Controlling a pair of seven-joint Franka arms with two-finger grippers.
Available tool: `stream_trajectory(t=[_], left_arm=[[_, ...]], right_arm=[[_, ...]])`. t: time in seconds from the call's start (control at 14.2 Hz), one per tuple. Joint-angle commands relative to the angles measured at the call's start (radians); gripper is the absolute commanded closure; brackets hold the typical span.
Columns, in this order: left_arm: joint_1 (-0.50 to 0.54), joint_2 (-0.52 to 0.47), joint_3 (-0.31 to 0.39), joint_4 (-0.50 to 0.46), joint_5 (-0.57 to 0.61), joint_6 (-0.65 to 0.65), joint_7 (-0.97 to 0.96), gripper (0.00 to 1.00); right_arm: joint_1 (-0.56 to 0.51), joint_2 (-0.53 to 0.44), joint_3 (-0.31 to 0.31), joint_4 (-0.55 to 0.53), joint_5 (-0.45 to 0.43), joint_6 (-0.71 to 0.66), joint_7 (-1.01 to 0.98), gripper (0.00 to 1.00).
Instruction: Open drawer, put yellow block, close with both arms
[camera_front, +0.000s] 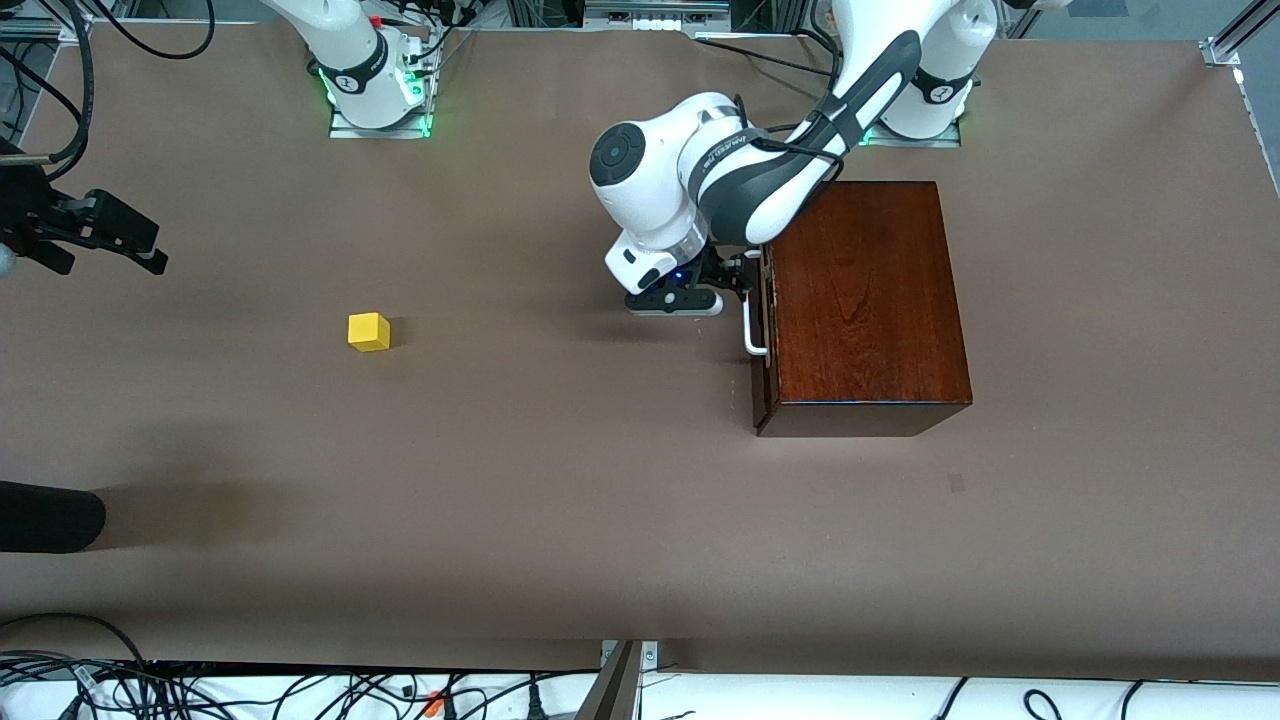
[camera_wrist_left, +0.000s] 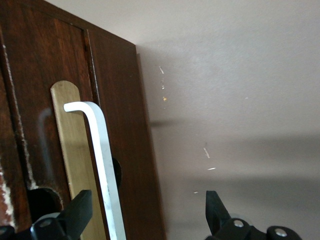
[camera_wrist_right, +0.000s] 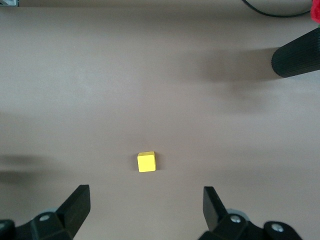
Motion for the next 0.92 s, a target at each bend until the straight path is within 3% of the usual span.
stream_trajectory(t=[0.0, 0.85], left_arm=[[0.012, -0.029, -0.002, -0.048, 0.026, 0.021, 0.024, 0.00], [0.033, -0.008, 0.003, -0.062, 0.031, 0.068, 0.024, 0.00]], right_arm=[[-0.006, 0.004, -0.002, 0.016, 0.009, -0.009, -0.010, 0.00], [-0.012, 0.004, -0.002, 0.016, 0.012, -0.003, -0.009, 0.00]])
